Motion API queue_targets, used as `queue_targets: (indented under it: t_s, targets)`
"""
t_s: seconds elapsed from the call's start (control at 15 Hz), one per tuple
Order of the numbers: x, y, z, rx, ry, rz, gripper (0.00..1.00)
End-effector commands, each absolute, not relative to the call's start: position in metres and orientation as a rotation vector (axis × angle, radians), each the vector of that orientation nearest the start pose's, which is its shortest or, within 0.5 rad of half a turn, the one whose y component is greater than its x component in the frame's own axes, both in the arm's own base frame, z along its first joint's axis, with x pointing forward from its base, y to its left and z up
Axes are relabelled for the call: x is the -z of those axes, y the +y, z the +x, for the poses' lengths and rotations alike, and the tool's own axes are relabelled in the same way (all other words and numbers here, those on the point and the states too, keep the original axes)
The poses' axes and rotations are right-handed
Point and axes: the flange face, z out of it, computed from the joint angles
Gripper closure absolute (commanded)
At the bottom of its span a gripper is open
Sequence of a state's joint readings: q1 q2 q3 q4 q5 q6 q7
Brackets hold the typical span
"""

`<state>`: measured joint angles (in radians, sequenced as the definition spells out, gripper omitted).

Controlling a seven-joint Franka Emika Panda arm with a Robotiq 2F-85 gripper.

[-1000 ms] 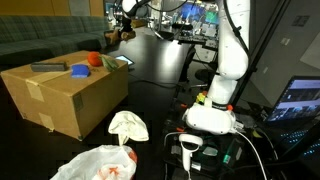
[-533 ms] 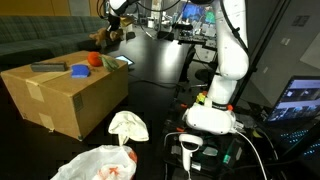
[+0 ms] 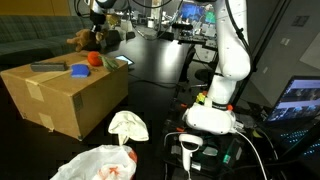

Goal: Pick up all the objects from the table and put them on the box, then pick up all the objects from the box and put them on the table

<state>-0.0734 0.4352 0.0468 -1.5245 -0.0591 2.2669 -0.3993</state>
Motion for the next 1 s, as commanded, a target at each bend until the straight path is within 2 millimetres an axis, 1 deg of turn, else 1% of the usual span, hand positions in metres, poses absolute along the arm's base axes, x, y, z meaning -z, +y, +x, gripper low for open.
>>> queue_targets:
  t_s: [0.0, 0.07, 0.2, 0.27, 0.33, 0.4, 0.47, 0.53, 0.73, 0.87, 0.93]
  targets:
    - [-0.447, 0.013, 0.72, 0.423, -0.809, -3.094, 0.95]
    - [-0.447, 0.021, 0.718, 0.406, -0.842, -3.085, 0.95]
    - [-0.444, 0.038, 0.723, 0.386, -0.847, -3.085, 0.95]
    - [-0.446, 0.043, 0.724, 0.384, -0.846, -3.084, 0.94]
    - [-0.448, 0.047, 0.726, 0.378, -0.852, -3.08, 0.9]
    - [-0.447, 0.052, 0.729, 0.376, -0.855, -3.084, 0.69]
    - [-0.449, 0.053, 0.729, 0.371, -0.858, -3.083, 0.67]
    - [-0.451, 0.055, 0.73, 0.375, -0.849, -3.095, 0.6]
    - [-0.455, 0.055, 0.734, 0.381, -0.809, -3.138, 0.37]
    - [-0.454, 0.05, 0.736, 0.349, -0.796, -3.175, 0.22]
    - [-0.456, 0.043, 0.733, 0.321, -0.782, -3.194, 0.16]
